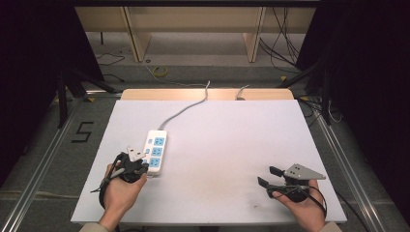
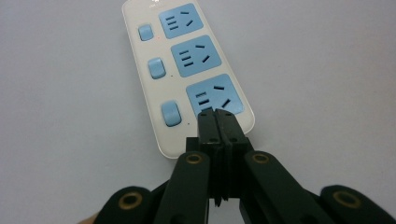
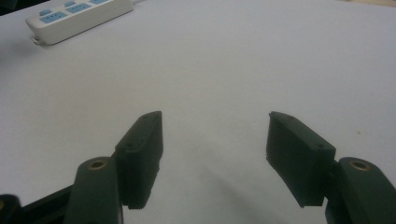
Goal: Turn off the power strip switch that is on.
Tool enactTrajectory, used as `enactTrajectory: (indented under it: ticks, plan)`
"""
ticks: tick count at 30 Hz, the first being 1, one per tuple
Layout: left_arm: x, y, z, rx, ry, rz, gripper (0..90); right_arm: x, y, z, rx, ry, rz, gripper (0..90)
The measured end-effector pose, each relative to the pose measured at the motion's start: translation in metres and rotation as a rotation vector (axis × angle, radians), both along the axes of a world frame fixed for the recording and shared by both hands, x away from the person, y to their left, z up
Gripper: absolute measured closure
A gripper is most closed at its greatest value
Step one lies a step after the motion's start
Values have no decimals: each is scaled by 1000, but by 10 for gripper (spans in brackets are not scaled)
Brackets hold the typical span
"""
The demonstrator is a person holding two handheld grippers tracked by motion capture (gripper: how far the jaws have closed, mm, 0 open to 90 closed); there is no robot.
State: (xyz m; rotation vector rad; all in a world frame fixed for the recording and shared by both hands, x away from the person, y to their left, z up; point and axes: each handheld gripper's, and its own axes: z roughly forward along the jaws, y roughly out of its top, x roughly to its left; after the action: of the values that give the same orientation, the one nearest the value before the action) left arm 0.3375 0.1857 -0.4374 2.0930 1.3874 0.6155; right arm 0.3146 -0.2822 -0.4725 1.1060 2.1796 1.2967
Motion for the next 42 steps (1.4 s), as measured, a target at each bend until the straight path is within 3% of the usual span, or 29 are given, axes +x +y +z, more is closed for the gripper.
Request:
enactTrajectory:
  ticks: [42]
  plan:
    - [28, -4, 11, 17, 0, 21, 896, 0, 0, 0, 6, -3, 4, 374]
